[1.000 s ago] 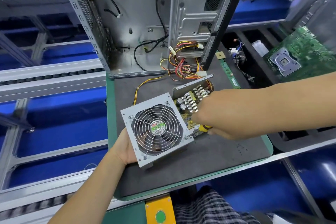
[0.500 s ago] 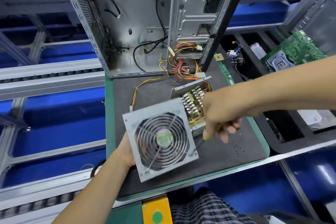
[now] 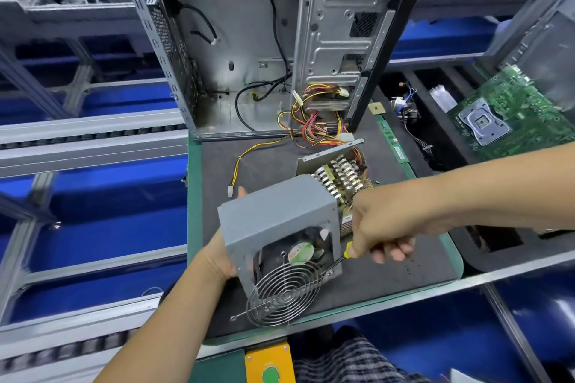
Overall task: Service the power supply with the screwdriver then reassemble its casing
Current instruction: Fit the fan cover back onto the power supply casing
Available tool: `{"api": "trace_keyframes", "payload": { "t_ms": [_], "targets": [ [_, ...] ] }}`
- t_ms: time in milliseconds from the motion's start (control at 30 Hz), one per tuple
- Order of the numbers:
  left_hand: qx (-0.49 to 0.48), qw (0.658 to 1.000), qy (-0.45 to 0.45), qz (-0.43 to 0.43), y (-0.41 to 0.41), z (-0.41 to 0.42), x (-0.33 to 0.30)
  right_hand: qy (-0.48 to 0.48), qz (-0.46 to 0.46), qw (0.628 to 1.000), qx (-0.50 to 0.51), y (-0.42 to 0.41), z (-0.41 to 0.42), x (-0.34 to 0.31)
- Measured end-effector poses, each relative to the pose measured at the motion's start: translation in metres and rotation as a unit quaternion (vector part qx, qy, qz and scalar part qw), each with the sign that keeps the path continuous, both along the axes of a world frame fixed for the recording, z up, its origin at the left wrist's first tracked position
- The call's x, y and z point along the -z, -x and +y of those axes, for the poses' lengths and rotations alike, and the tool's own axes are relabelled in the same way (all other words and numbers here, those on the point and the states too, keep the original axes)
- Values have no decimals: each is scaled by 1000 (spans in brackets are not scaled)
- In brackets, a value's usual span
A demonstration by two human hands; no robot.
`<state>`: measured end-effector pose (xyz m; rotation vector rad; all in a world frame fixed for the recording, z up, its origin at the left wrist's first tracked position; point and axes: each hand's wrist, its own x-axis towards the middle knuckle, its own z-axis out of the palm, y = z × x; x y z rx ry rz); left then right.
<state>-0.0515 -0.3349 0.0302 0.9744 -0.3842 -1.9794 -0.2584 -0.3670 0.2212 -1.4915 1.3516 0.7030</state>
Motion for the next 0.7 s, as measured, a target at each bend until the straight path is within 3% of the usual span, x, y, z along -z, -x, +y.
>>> {"api": "trace_keyframes", "payload": {
  "t_ms": [100,300,500,700],
  "targets": [
    [-18,997,66,44,-7,-5,1,6,-15,1000,21,-3,-10,-8],
    [-75,996,12,50,-9,-13,2,42,-42,997,40,-13,-25,-16],
    [-66,988,-42,132,-21,-12,5,54,-51,997,34,-16,-34,-20],
    [-74,989,-13,125,-24,-7,5,93,-89,991,23,-12,-43,-20]
  ]
}}
